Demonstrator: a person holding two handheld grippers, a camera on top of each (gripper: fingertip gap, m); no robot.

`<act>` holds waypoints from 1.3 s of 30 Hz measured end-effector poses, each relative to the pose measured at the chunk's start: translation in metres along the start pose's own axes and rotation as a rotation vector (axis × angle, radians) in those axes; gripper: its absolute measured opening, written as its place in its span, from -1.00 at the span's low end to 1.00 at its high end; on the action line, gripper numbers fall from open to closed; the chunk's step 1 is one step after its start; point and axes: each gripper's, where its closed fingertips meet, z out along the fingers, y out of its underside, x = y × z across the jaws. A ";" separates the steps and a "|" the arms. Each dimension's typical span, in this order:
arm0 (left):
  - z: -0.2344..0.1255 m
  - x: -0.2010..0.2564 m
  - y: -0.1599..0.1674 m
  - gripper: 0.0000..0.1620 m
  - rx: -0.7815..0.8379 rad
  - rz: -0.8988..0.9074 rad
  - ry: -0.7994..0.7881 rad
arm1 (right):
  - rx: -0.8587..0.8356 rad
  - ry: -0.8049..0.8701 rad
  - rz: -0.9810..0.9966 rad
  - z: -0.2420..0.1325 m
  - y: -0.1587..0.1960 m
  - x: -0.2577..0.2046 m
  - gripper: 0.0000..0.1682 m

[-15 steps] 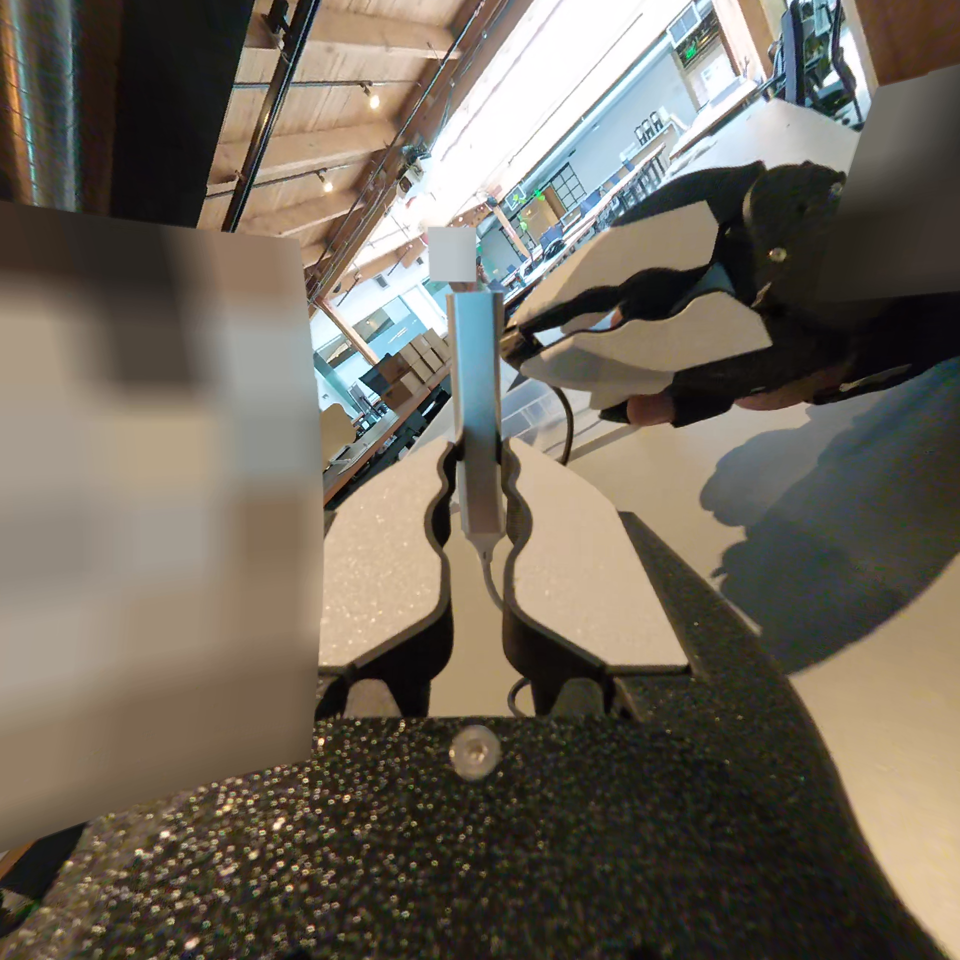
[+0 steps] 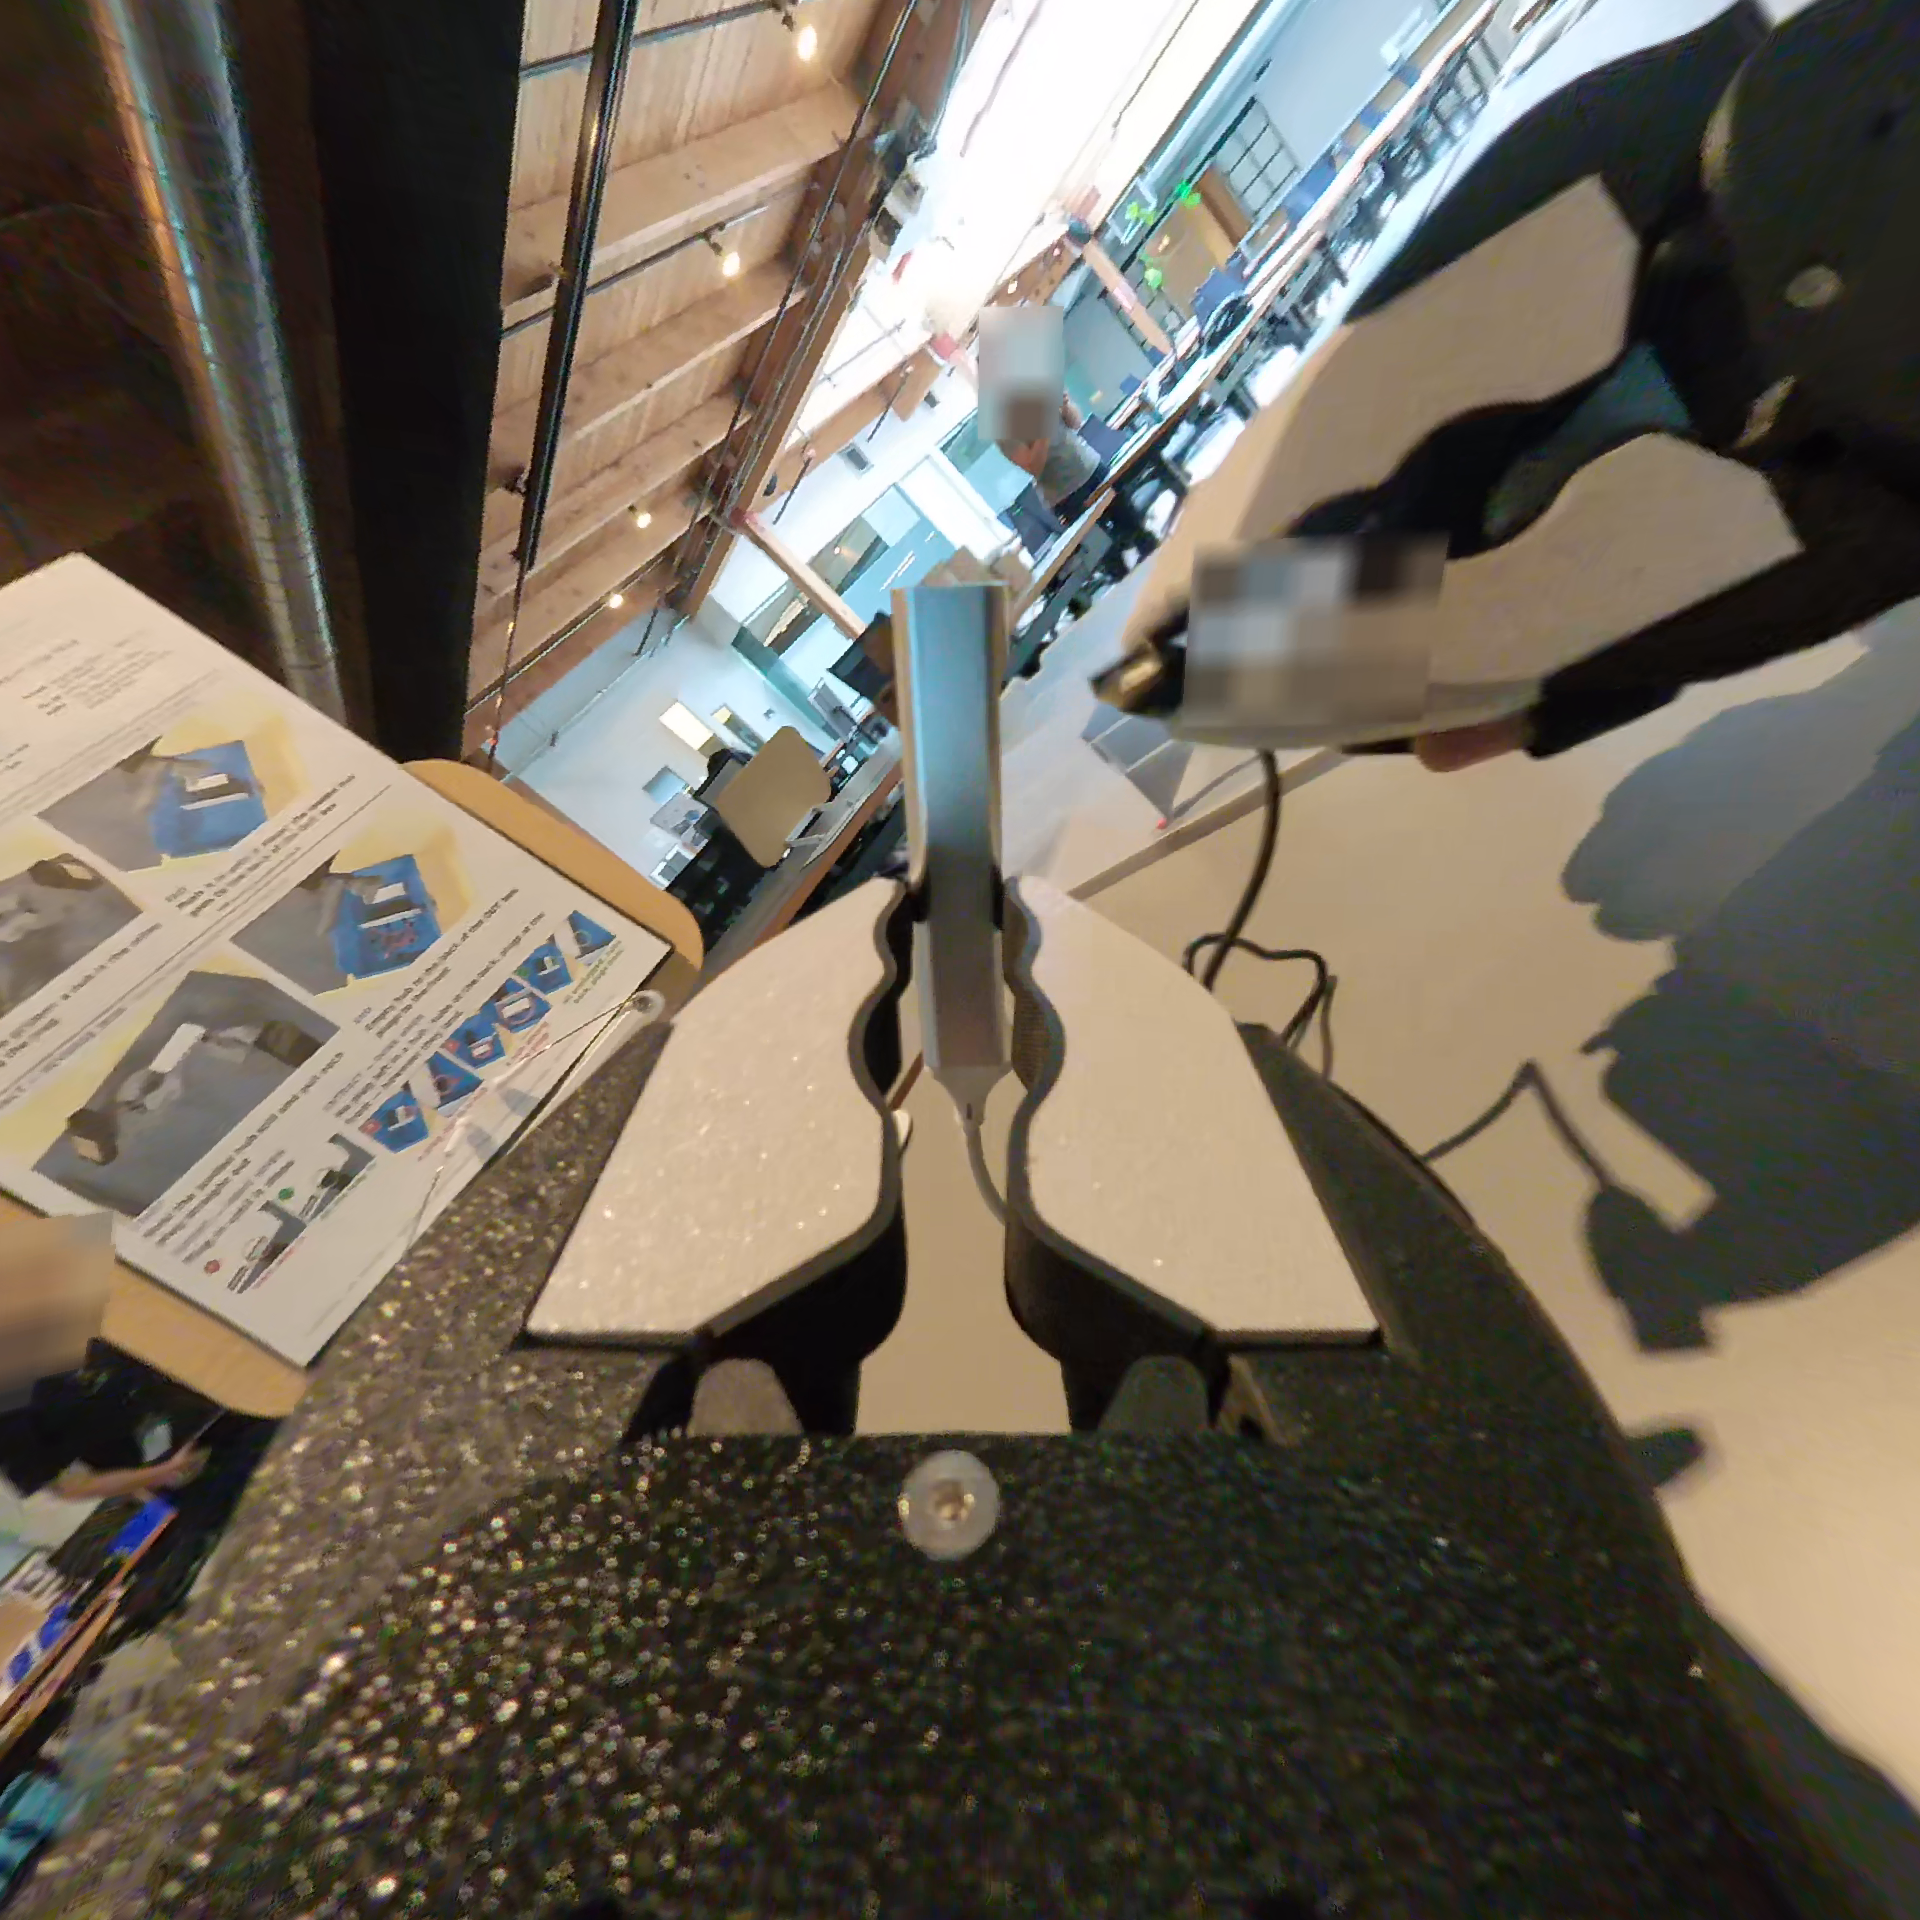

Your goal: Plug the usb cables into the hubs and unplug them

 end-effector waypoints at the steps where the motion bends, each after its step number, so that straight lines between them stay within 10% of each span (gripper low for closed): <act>1: -0.001 -0.003 0.002 -0.80 -0.009 0.000 -0.010 | -0.003 -0.041 -0.037 0.001 0.001 -0.008 -0.89; 14: -0.002 -0.013 0.013 -0.80 -0.051 -0.034 -0.050 | -0.144 -0.441 -0.213 -0.020 0.009 -0.086 -0.89; 28: -0.001 -0.013 0.014 -0.80 -0.047 -0.057 -0.047 | -0.309 -0.702 0.401 -0.059 0.004 -0.068 -0.73; 39: 0.002 -0.010 0.014 -0.80 -0.049 -0.054 -0.037 | -0.304 -1.320 0.500 -0.096 0.023 -0.091 -0.68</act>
